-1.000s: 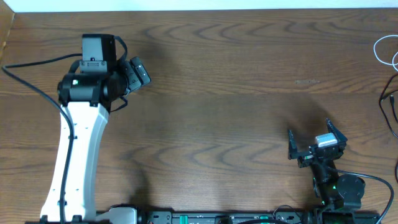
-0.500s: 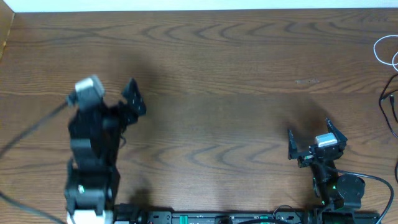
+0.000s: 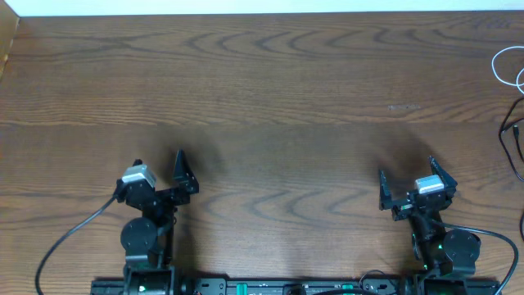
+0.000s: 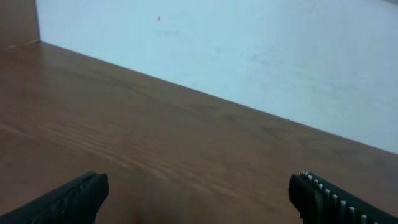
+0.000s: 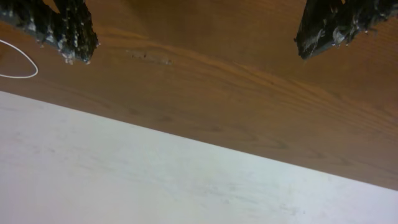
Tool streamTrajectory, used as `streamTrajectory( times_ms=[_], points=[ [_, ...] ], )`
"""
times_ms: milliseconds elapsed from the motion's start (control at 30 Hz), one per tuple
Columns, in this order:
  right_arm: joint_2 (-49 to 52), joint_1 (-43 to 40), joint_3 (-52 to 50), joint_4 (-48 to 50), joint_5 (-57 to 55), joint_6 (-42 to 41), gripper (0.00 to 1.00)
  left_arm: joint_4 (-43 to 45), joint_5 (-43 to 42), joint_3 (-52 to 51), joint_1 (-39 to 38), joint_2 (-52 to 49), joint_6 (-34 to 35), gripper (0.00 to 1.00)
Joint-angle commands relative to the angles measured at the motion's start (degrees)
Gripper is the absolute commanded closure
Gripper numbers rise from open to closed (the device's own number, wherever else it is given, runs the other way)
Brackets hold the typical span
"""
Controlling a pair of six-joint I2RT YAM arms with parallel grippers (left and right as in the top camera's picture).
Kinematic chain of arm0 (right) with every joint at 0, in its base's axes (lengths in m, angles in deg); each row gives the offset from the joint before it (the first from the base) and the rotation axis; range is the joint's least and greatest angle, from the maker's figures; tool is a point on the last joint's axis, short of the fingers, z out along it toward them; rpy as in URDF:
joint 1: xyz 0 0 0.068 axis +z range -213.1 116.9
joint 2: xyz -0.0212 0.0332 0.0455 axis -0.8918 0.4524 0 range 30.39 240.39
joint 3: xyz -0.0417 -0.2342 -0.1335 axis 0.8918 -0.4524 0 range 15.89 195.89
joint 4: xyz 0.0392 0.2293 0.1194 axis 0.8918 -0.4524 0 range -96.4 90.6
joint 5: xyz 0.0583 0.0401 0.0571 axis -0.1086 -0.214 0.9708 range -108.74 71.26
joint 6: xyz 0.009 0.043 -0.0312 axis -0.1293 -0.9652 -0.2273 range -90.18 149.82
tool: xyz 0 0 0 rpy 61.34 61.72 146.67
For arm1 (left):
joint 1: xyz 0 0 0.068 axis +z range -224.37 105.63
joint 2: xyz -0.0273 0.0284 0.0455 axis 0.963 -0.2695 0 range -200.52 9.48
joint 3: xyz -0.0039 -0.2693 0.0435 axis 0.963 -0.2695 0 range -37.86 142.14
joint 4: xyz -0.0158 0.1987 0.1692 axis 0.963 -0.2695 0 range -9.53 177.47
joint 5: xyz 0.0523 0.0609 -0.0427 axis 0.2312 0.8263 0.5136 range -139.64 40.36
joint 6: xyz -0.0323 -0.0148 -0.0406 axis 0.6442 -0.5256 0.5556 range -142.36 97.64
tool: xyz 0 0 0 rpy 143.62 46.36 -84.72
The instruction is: Untangle cables
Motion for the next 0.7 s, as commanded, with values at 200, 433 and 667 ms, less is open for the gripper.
streamTrajectory(
  times_ms=[200, 433, 667],
  points=[
    [-0.3, 0.2, -0.1, -0.2, -0.4, -1.0, 0.01, -4.2, 0.7, -3.5, 1.5, 7.8, -6.3, 0.02],
    [-0.3, 0.2, -0.1, -0.2, -0.4, -1.0, 0.01, -12.9, 0.3, -3.5, 1.5, 11.8, -8.1, 0.02],
    [-0.3, 0.2, -0.1, -0.2, -0.4, -1.0, 0.01, -12.9, 0.1, -3.5, 1.5, 11.9, -8.1, 0.02]
  ],
)
